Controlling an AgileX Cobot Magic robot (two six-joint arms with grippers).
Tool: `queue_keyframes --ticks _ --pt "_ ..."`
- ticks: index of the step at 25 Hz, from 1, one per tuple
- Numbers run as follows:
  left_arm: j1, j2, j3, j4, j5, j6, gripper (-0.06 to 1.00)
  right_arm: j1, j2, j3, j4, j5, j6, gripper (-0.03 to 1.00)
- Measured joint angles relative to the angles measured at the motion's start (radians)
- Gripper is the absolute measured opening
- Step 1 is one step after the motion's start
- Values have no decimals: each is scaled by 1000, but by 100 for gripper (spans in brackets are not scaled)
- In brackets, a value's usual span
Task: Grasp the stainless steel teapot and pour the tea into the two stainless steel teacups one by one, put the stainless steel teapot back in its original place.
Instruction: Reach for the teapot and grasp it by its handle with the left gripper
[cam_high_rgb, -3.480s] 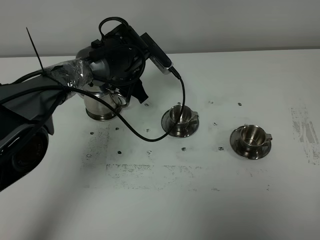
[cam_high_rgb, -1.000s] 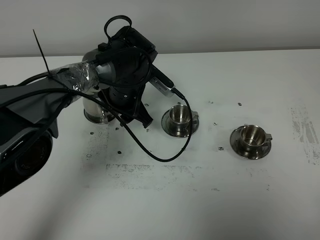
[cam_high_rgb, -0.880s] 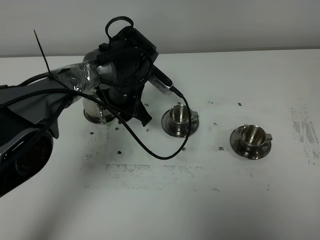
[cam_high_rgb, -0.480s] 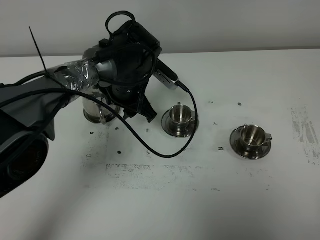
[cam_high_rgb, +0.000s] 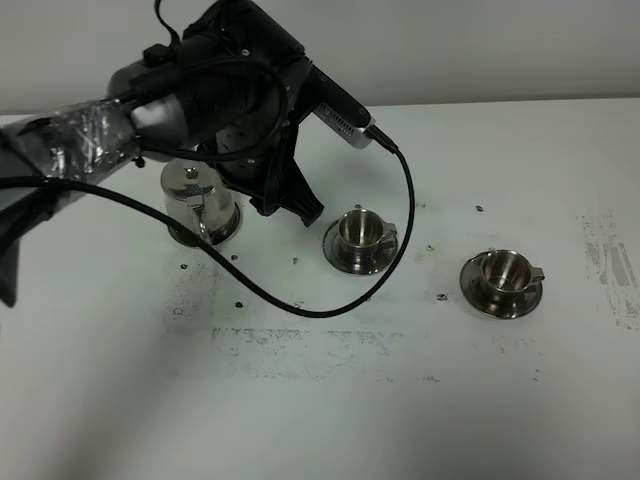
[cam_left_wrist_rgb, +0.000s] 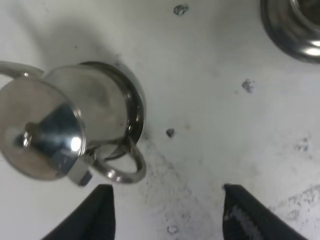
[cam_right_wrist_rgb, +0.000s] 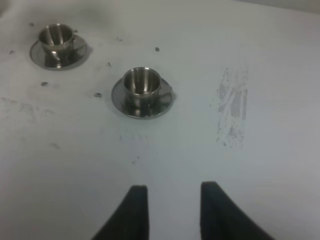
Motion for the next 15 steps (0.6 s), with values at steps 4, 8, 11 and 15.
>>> queue_keyframes --ticks 4,8,11,15 --pt "6 -98 172 0 -107 5 46 0 0 0 0 0 0 24" --pt "42 -140 346 -3 -276 60 46 0 0 0 0 0 0 24" --pt "77 -141 455 -4 -415 77 46 0 0 0 0 0 0 24" --pt "112 -141 541 -6 -614 79 46 0 0 0 0 0 0 24"
